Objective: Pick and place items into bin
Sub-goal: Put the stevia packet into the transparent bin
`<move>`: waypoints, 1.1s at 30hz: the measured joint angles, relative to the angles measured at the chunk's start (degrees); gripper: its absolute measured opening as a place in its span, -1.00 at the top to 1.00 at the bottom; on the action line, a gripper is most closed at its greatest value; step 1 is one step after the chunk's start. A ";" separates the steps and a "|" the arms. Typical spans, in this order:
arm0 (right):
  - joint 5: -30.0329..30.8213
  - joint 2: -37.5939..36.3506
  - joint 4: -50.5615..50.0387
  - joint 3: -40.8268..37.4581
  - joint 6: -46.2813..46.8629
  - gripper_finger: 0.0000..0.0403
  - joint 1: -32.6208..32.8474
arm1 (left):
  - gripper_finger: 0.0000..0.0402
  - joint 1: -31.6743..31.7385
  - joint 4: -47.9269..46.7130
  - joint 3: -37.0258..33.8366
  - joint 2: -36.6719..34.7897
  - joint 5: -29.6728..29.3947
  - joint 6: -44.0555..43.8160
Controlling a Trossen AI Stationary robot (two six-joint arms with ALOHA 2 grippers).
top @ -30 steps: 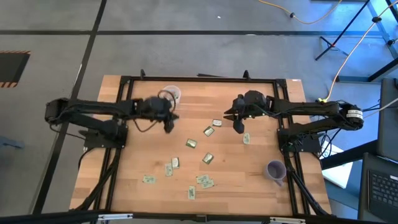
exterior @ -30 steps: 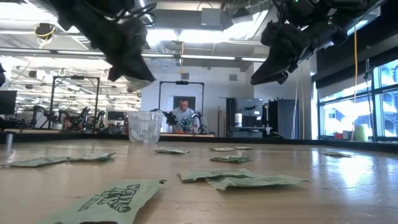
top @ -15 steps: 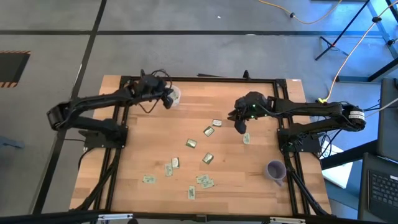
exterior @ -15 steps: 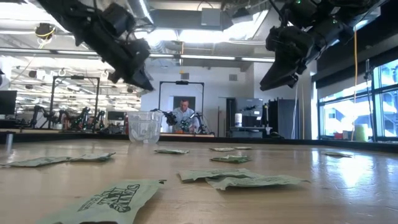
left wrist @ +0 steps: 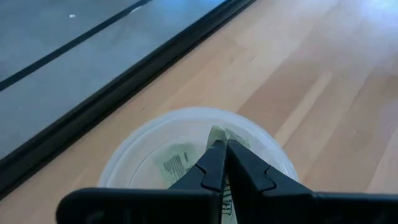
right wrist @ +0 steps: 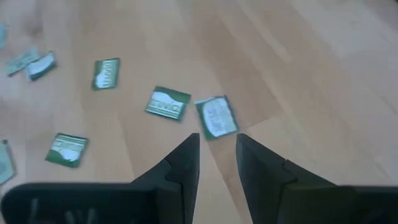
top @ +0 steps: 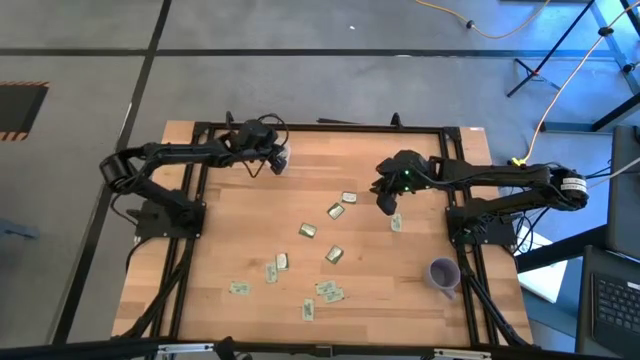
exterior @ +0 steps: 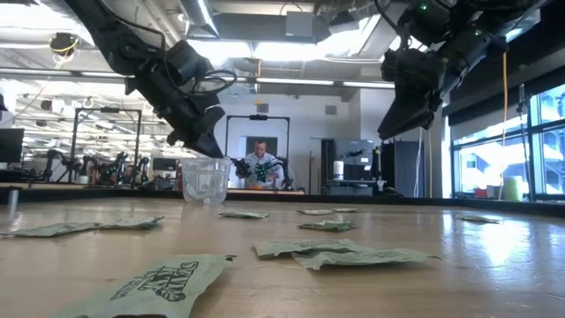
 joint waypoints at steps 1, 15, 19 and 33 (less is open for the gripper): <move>0.16 0.00 -0.03 0.00 -0.32 0.46 0.14 | 0.93 -0.01 -0.02 0.00 0.02 0.01 0.00; 2.38 -12.28 7.77 -13.24 7.07 0.46 3.56 | 0.77 0.27 0.01 0.00 0.03 0.13 0.42; 2.32 -17.16 6.95 -14.38 6.80 0.46 3.56 | 0.67 0.44 0.01 0.00 0.02 0.95 -0.63; -4.06 -21.86 -11.88 -14.43 2.71 0.46 3.61 | 0.60 0.28 3.28 0.00 -9.95 7.18 -5.15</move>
